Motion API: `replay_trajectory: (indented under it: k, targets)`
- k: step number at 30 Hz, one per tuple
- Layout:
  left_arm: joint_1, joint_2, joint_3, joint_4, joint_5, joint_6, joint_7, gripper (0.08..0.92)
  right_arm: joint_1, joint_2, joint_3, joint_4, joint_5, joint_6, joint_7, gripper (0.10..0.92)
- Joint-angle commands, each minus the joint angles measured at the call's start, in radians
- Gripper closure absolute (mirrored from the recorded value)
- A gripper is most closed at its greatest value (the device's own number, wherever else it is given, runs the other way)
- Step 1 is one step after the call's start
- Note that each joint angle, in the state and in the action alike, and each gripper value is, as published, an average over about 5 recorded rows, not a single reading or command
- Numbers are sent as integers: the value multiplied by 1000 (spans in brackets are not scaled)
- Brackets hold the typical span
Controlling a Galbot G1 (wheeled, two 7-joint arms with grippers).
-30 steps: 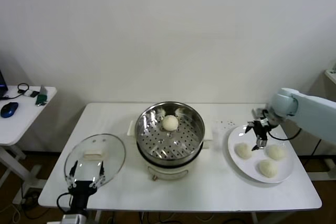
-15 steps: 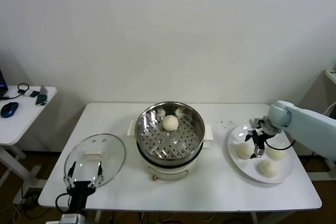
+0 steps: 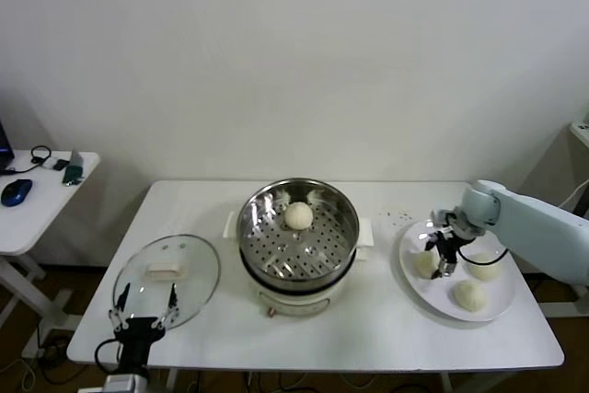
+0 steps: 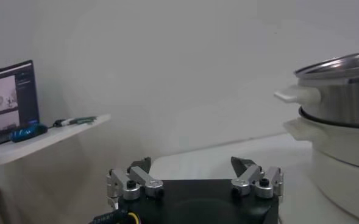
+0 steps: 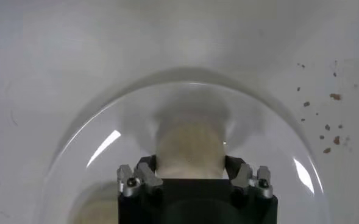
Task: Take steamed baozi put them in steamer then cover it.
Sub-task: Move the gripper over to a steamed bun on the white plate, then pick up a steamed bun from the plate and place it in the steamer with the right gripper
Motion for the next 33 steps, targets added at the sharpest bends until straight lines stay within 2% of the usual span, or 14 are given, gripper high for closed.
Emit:
replay_trajectory:
  k: [1,5,16,24,33]
  targets:
    - [0,1,-3,-2,-1,1,-1,177,-15,6,22,-19,-6,4,-7,355]
    - [0,1,-3,-3,-2,2,-3,177,21,-18,3,4,47,-7,-4,374]
    - [-2,-1,7,-17,2,10,-4,177,394,-41,-227,82,383,-50,-19,381]
    - [3,4,29,-32,16,14,-3,177,707,116,-393,93,662,-75,-9,381]
    - [4,25,54,-36,23,12,1,177,763,266,-411,212,807,-134,66,380]
